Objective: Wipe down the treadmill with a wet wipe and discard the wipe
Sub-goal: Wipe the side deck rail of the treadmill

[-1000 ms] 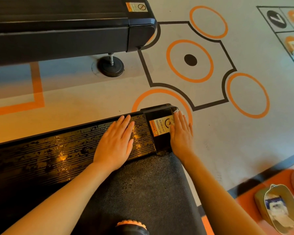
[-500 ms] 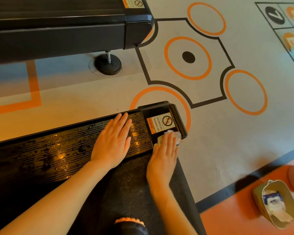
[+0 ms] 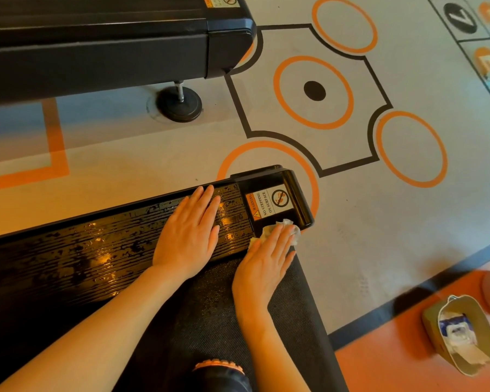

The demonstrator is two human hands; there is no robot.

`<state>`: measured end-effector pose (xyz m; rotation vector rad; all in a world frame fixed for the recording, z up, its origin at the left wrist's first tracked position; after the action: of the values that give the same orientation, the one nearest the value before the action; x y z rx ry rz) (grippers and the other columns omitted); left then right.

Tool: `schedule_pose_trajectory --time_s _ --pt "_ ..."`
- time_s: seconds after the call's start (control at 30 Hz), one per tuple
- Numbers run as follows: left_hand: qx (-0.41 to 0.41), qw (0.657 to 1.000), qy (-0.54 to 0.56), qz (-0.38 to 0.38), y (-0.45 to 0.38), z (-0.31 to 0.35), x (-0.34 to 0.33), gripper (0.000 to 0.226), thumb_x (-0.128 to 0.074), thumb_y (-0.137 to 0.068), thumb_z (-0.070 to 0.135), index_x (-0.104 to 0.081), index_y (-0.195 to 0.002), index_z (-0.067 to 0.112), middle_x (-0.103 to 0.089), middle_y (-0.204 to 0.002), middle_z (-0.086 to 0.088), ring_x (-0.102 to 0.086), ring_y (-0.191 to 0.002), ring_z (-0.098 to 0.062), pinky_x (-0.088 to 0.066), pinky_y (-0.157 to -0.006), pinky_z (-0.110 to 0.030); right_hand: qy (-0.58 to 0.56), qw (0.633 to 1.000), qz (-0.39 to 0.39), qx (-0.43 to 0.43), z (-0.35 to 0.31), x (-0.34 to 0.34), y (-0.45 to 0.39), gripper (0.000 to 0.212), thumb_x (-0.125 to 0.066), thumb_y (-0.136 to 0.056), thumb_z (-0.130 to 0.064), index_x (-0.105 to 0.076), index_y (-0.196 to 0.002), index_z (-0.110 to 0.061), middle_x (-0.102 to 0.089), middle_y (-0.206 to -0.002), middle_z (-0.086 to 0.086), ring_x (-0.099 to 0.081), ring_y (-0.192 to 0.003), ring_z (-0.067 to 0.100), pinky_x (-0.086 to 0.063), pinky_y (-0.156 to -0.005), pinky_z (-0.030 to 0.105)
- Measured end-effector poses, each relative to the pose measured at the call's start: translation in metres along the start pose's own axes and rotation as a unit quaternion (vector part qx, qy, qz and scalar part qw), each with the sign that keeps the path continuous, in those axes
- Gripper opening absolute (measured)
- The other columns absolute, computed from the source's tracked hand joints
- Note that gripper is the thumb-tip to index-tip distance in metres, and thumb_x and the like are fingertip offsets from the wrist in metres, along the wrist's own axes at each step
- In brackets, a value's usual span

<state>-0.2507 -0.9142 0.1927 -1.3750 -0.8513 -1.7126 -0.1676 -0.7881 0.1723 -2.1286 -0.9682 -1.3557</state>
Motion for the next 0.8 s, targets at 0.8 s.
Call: schedule_pose_trajectory --time_s 0.8 --pt "-0.004 1.000 0.004 -0.009 0.000 0.000 0.000 0.060 -0.024 -0.099 0.038 -0.036 -0.149 0.007 -0.027 -0.158 -0.013 -0.023 -0.147 -0.027 -0.021 -0.118 -0.042 -0.006 0.999 -0.032 0.000 -0.008 0.003 0.014 0.063 -0.014 -0.102 -0.036 -0.009 -0.157 -0.007 -0.001 -0.164 0.013 0.004 -0.152 0.022 -0.002 -0.123 0.042"
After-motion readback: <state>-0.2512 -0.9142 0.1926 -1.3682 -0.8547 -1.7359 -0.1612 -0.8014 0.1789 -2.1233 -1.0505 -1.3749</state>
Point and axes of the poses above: each hand's wrist, its own y-axis away from the middle knuckle, its own x-axis out of the back of the hand, z = x × y, the point moved 2 cm from there along -y, towards the middle knuckle
